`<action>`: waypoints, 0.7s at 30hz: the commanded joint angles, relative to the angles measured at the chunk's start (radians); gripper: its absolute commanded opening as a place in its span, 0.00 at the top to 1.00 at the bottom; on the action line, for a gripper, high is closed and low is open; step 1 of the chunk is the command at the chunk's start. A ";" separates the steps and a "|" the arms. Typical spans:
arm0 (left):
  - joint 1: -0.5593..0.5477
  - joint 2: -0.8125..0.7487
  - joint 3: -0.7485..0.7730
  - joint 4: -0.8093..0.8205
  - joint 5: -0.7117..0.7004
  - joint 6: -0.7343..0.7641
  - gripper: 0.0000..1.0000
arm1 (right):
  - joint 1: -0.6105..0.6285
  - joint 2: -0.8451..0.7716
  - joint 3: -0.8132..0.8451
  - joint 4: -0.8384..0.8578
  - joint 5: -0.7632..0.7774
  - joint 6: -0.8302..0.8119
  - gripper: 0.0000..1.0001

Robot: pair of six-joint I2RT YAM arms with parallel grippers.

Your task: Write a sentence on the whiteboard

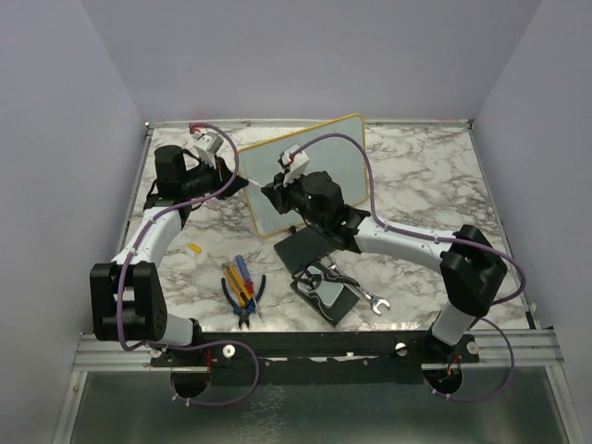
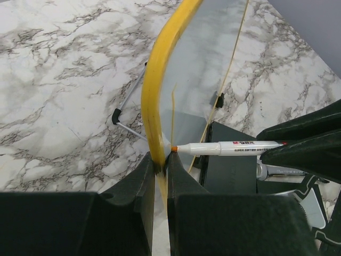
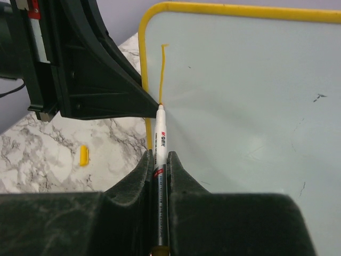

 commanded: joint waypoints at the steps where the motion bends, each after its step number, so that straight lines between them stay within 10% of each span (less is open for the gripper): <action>1: -0.030 0.010 -0.003 -0.068 0.008 0.038 1.00 | -0.001 0.006 -0.043 -0.023 0.077 0.007 0.99; 21: -0.031 0.007 -0.001 -0.080 -0.038 0.044 1.00 | 0.007 -0.180 -0.132 0.077 -0.011 0.014 0.99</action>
